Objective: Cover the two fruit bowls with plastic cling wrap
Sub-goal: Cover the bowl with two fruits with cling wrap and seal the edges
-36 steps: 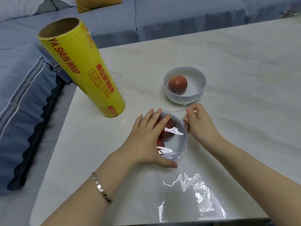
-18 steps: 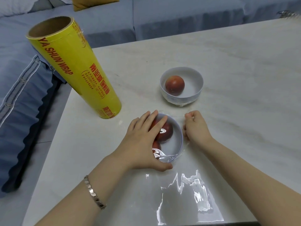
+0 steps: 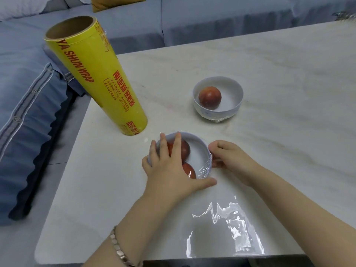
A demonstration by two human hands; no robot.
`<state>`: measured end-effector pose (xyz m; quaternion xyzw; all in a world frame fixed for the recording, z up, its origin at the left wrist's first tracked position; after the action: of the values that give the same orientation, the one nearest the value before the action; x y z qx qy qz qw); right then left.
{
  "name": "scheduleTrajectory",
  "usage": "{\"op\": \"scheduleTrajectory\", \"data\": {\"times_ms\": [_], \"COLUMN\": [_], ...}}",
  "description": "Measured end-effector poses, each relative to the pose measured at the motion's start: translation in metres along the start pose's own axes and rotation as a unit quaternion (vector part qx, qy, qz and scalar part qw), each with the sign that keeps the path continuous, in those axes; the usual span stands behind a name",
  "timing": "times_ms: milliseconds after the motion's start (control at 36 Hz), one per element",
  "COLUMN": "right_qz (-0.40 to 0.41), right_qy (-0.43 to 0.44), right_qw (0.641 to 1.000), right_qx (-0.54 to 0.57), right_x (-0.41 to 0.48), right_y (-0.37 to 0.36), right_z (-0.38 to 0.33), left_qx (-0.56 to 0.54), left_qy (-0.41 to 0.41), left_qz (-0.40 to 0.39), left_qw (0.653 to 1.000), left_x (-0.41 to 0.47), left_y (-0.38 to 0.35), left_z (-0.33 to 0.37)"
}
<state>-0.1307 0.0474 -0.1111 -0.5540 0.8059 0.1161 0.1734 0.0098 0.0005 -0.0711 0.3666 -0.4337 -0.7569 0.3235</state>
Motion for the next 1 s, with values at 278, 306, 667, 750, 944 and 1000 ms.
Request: {"op": "scheduleTrajectory", "data": {"times_ms": [278, 306, 667, 750, 944, 1000], "right_qz": [0.148, 0.159, 0.192, 0.204, 0.245, 0.253], "right_qy": [0.062, 0.060, 0.046, 0.045, 0.067, 0.064], "right_qw": [0.987, 0.985, 0.976, 0.970, 0.946, 0.943], "right_qx": [-0.003, -0.012, -0.087, -0.121, -0.201, -0.206], "right_x": [-0.008, -0.007, -0.015, -0.011, 0.003, 0.005], "right_y": [0.000, 0.000, 0.016, 0.021, 0.019, 0.024], "right_z": [-0.015, -0.016, -0.008, 0.004, 0.003, 0.001], "left_qx": [0.103, 0.098, 0.107, 0.113, 0.073, 0.062], "left_qy": [-0.214, -0.218, -0.198, -0.198, -0.154, -0.123], "left_qz": [-0.109, -0.099, -0.074, -0.067, -0.021, -0.011], "left_qw": [0.965, 0.966, 0.972, 0.971, 0.985, 0.990], "left_x": [0.018, 0.018, 0.019, 0.019, 0.013, 0.010], "left_y": [0.015, 0.015, 0.013, 0.013, 0.006, 0.004], "left_z": [-0.015, -0.016, -0.018, -0.018, -0.013, -0.010]}}
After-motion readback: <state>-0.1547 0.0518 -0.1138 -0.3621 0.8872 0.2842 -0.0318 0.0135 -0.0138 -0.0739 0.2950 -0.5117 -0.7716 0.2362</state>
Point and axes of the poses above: each hand's wrist, its own x-axis towards the middle knuckle, its own y-axis out of the back of the hand, z = x × y, the point moved 5 cm from there along x, towards the middle knuckle, and after that the axes turned 3 degrees about -x, right-handed, at the moved point
